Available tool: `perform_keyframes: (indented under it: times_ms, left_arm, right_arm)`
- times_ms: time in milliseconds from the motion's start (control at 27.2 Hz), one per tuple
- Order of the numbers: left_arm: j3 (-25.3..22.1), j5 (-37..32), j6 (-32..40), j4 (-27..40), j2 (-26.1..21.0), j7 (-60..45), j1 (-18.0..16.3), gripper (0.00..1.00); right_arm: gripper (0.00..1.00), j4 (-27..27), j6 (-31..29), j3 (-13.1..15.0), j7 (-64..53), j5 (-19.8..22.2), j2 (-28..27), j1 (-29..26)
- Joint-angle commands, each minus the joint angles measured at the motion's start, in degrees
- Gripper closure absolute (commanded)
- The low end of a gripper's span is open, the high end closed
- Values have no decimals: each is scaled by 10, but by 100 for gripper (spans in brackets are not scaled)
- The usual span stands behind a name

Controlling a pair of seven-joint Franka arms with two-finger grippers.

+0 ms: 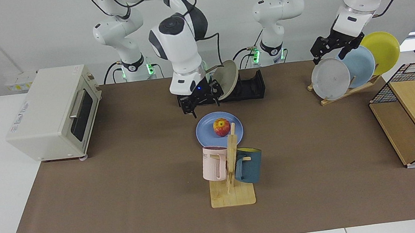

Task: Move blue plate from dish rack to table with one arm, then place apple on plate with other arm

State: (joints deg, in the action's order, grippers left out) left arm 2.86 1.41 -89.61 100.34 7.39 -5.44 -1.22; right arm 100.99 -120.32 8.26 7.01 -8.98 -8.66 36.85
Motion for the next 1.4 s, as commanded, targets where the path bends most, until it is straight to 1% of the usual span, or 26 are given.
perform_keyframes:
  times_ms: [0, 147, 257, 441, 624, 698, 808, 845, 918, 1028, 1212, 1285, 1359]
  left_arm:
    - [0, -2, -15, 5, 0, 4, -1, 0]
    - [0, -2, -32, 5, -1, 3, -2, 0]
    - [-1, -2, -41, 5, -3, 3, -3, 0]
    - [-1, -2, -41, 5, -3, 3, -2, 0]
    - [-1, -3, -41, 5, -3, 2, -2, 0]
    - [-1, -3, -41, 5, -3, 2, -1, 0]
    - [-1, -3, -41, 5, -4, 2, 0, 0]
    - [-1, -3, -41, 5, -4, 1, 0, 0]
    - [-1, -3, -41, 5, -4, 1, 0, 0]
    - [-1, -3, -41, 5, -4, 1, 1, 0]
    - [0, -3, -41, 5, -4, 1, 3, 0]
    - [0, -3, -41, 5, -4, 0, 3, 0]
    - [0, -3, -41, 5, -4, 1, 3, 0]
  right_arm:
    - [0, 15, 66, 22, -44, 0, 62, -6]
    - [0, 15, 117, 46, -65, 2, 101, -12]
    - [0, 15, 140, 47, -72, 3, 119, -43]
    - [0, 15, 144, 47, -72, 3, 123, -102]
    - [0, 15, 143, 47, -71, 5, 121, -174]
    - [0, 15, 143, 47, -74, 20, 120, -199]
    - [0, 15, 143, 46, -77, 86, 121, -216]
    - [0, 15, 144, 46, -78, 100, 122, -218]
    - [0, 15, 149, 46, -78, 103, 124, -231]
    - [0, 15, 158, 40, -76, 99, 125, -259]
    - [0, 15, 158, 34, -58, 78, 126, -274]
    - [0, 14, 160, 12, -50, 76, 126, -287]
    - [0, 14, 175, -7, -39, 75, 126, -297]
